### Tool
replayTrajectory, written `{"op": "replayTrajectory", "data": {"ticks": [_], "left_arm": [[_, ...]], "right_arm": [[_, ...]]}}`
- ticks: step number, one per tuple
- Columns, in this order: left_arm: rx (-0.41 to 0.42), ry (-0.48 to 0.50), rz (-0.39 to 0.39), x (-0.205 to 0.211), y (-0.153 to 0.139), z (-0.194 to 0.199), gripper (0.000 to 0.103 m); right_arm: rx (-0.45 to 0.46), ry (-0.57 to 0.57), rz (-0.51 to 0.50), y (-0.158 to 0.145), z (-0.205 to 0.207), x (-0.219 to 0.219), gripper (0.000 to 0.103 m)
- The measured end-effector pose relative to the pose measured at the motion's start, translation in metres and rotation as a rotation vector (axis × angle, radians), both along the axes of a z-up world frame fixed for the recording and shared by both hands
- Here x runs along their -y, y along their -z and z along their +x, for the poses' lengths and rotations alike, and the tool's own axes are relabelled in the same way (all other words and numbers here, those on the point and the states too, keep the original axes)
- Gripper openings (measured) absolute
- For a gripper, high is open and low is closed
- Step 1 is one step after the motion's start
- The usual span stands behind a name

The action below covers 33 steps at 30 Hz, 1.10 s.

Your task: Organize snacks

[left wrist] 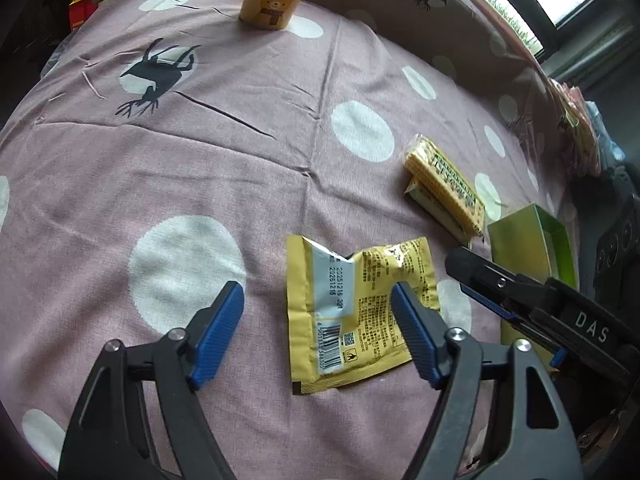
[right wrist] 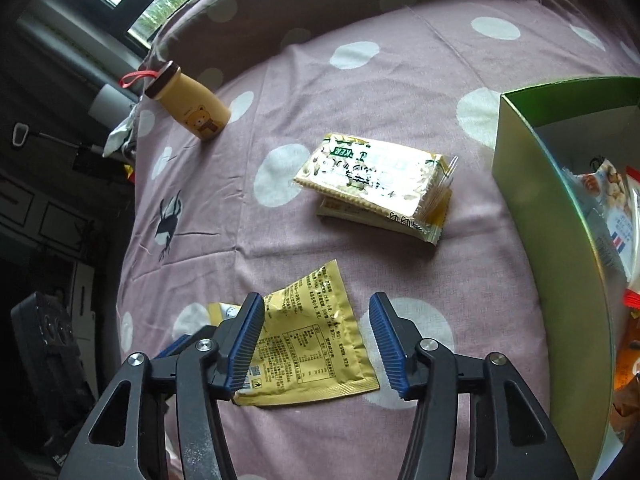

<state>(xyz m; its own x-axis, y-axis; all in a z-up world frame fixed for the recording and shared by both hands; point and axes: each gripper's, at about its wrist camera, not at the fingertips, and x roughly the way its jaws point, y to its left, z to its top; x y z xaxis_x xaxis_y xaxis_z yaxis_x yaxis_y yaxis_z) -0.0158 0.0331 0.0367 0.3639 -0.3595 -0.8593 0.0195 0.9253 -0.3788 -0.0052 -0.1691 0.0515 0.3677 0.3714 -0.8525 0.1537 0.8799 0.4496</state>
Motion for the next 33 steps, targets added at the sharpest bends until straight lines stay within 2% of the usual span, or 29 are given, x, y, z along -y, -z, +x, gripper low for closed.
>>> {"op": "replayTrajectory", "data": {"ticks": [3,5,8,11,14,18,22,27,33], "left_arm": [[-0.024,0.029,0.018,0.012,0.008,0.000,0.040],[0.008,0.029,0.079,0.020,0.007,-0.002,0.033],[0.035,0.051,0.099,0.026,0.006,-0.003,0.033],[0.024,0.075,0.049,0.031,0.007,-0.002,0.033],[0.039,0.076,0.071,0.034,0.006,-0.003,0.033],[0.065,0.067,0.054,0.031,-0.002,-0.006,0.033],[0.173,0.063,0.069,0.026,-0.021,-0.013,0.033],[0.285,0.060,-0.008,0.017,-0.042,-0.022,0.034],[0.443,0.072,-0.008,0.022,-0.065,-0.032,0.034]], "right_arm": [[-0.035,-0.013,0.012,0.013,0.007,-0.005,0.056],[-0.053,-0.010,0.052,0.023,0.013,-0.006,0.056],[-0.049,0.028,0.095,0.028,0.014,-0.002,0.056],[-0.033,-0.053,0.124,0.026,0.013,-0.012,0.056],[-0.013,-0.072,0.052,0.022,0.010,-0.026,0.056],[0.020,-0.101,0.063,0.013,0.005,-0.037,0.057],[0.090,-0.098,0.098,-0.004,-0.003,-0.043,0.057],[0.243,-0.108,0.072,-0.038,-0.016,-0.047,0.056],[0.374,-0.120,0.062,-0.065,-0.025,-0.044,0.057]]}}
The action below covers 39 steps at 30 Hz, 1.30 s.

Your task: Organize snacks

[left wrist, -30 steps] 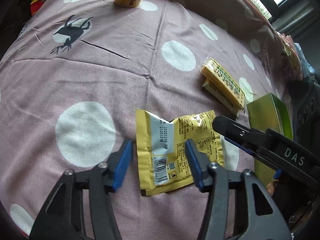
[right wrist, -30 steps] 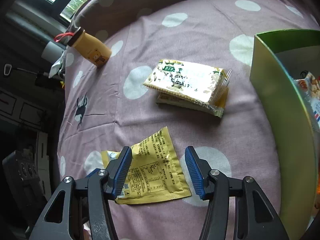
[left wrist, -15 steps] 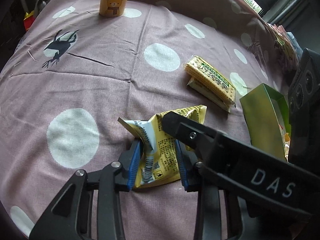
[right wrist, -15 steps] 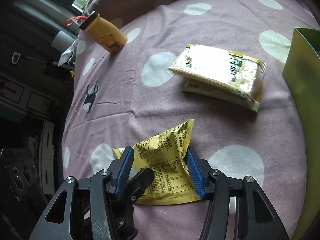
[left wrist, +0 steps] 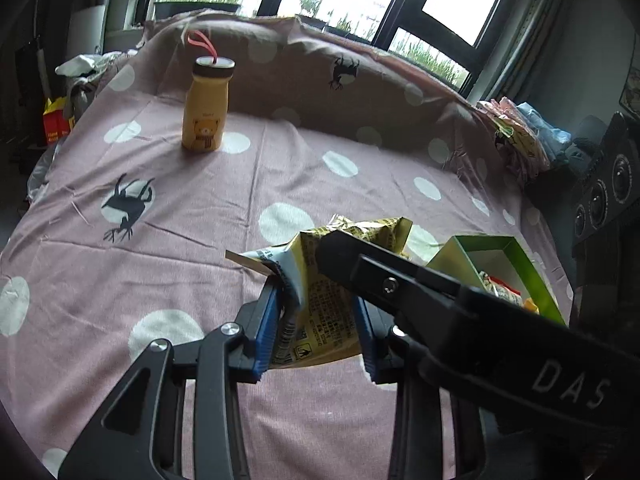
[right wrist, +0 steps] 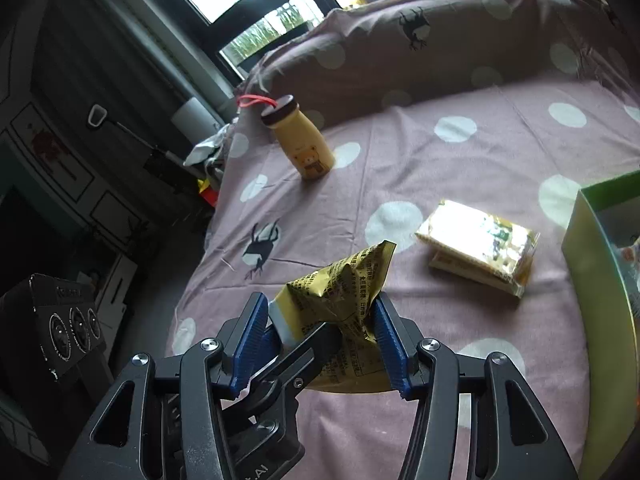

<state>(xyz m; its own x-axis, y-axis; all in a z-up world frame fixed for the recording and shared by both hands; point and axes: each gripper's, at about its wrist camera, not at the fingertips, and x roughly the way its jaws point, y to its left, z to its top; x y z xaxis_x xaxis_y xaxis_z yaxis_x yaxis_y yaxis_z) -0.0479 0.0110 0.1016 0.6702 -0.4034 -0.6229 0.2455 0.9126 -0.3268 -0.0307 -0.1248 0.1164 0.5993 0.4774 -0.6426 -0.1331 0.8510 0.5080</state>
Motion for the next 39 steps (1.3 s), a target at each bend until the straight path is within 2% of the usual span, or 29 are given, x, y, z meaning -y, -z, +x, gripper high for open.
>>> {"op": "replayTrajectory", "data": {"ticks": [4,10,20,23,27,31,39], "left_arm": [[0.099,0.004,-0.009,0.004,-0.014,-0.007,0.034],[0.165,0.077,-0.011,0.029,-0.028,-0.017,0.034],[0.225,0.248,-0.011,0.098,-0.046,-0.018,0.034],[0.211,0.314,-0.036,0.120,-0.045,-0.017,0.034],[0.144,0.397,-0.079,0.147,-0.039,-0.008,0.034],[0.118,0.459,-0.061,0.176,-0.037,-0.007,0.034],[0.042,0.583,-0.023,0.223,-0.026,-0.012,0.034]], "right_arm": [[0.071,0.009,0.025,-0.015,-0.005,0.006,0.057],[0.080,0.073,0.008,-0.028,-0.010,0.025,0.057],[0.109,0.244,0.039,-0.045,-0.031,0.094,0.057],[0.099,0.305,0.049,-0.047,-0.039,0.119,0.057],[0.046,0.386,0.067,-0.039,-0.045,0.153,0.057],[0.012,0.461,0.102,-0.031,-0.050,0.179,0.057],[-0.070,0.625,0.085,-0.018,-0.065,0.219,0.057]]}}
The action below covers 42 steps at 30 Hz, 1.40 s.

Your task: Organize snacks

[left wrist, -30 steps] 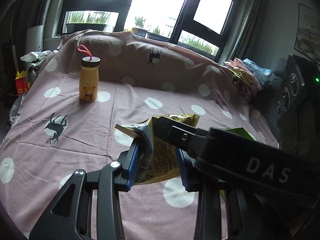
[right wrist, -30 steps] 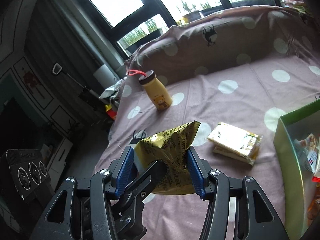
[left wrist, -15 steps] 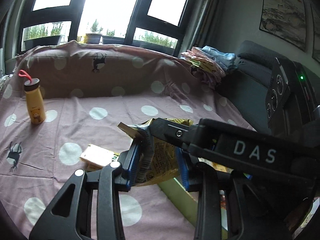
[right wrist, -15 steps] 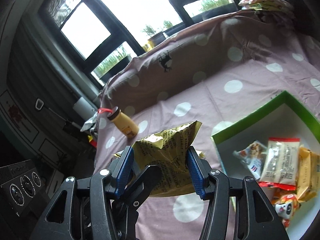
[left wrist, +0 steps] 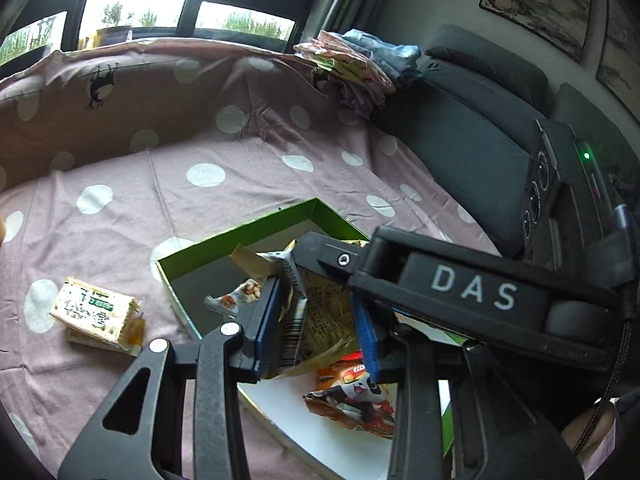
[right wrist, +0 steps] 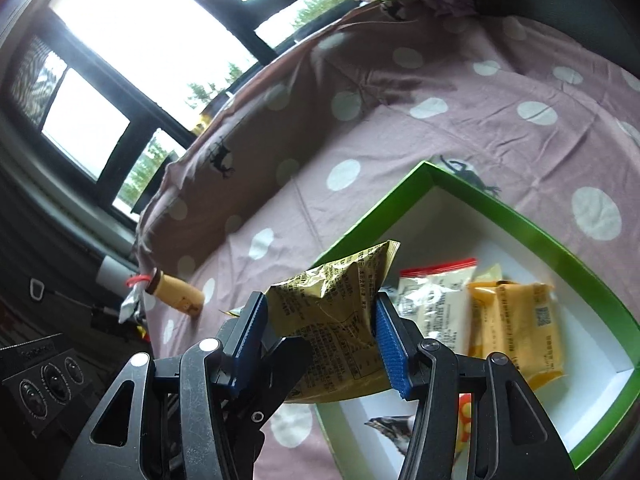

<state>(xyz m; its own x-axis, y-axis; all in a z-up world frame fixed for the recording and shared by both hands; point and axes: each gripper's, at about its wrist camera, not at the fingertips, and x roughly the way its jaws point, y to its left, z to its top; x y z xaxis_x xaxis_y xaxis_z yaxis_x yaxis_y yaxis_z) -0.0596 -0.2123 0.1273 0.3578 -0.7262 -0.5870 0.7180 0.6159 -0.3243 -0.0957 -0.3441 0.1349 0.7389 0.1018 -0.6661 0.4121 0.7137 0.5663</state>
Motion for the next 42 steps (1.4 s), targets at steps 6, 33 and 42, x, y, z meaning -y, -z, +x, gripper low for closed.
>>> {"op": "replayTrajectory", "data": {"ticks": [6,33,42], "left_arm": [[-0.142,0.093,-0.007,0.023,0.017,0.010,0.034],[-0.268,0.034,0.118,0.041,0.053,0.026,0.042],[-0.232,-0.026,0.036,-0.013,0.022,0.021,0.061]], "right_arm": [[-0.089,0.100,-0.017,0.013,-0.007,0.024,0.057],[-0.184,0.166,0.006,0.033,-0.004,0.038,0.057],[-0.159,0.208,-0.090,0.016,-0.007,0.029,0.062]]}}
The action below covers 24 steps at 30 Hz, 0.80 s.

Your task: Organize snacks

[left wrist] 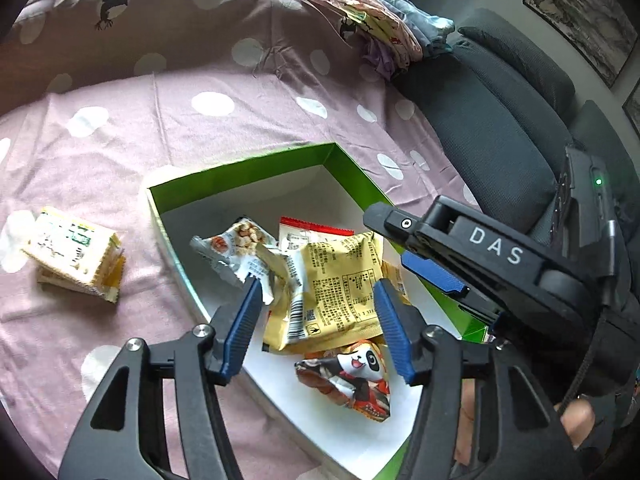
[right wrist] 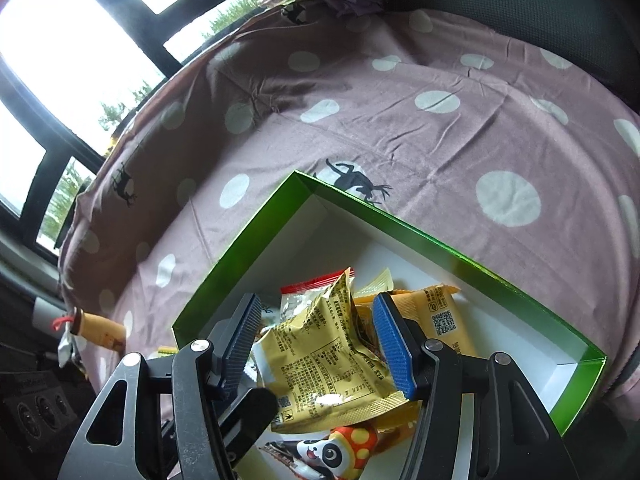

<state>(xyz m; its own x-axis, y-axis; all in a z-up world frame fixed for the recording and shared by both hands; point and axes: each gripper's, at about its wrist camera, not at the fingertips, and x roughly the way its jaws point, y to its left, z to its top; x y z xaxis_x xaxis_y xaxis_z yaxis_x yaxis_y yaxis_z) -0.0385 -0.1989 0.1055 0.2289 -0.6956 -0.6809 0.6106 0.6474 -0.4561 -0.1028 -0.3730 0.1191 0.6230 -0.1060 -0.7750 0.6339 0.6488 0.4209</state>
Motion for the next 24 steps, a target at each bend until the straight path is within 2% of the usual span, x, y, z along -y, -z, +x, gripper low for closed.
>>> {"op": "replayTrajectory", "data": {"ticks": [4,8,10,12,15,18,22,24], "left_arm": [[0.041,-0.064,-0.019,-0.039,-0.015,-0.003,0.076],[0.065,-0.210,0.034,-0.085,-0.019,0.003,0.080],[0.062,-0.290,0.054,-0.112,-0.016,0.006,0.082],[0.062,-0.361,0.076,-0.138,-0.010,0.008,0.084],[0.067,-0.463,0.105,-0.174,0.005,0.014,0.095],[0.028,-0.582,0.144,-0.209,0.022,0.029,0.096],[-0.080,-0.669,0.089,-0.246,0.041,0.045,0.096],[-0.111,-0.722,0.088,-0.261,0.041,0.046,0.096]], "right_arm": [[0.003,0.005,-0.043,-0.006,0.001,-0.007,0.062],[0.009,-0.003,-0.091,-0.013,0.004,-0.016,0.065],[0.021,-0.013,-0.108,-0.017,0.005,-0.022,0.071],[0.039,-0.033,-0.119,-0.021,0.007,-0.028,0.072],[0.063,-0.066,-0.133,-0.025,0.012,-0.040,0.076],[0.068,-0.087,-0.144,-0.027,0.021,-0.056,0.080],[0.053,-0.176,-0.177,-0.028,0.038,-0.085,0.082],[0.050,-0.218,-0.194,-0.028,0.047,-0.101,0.083]]}}
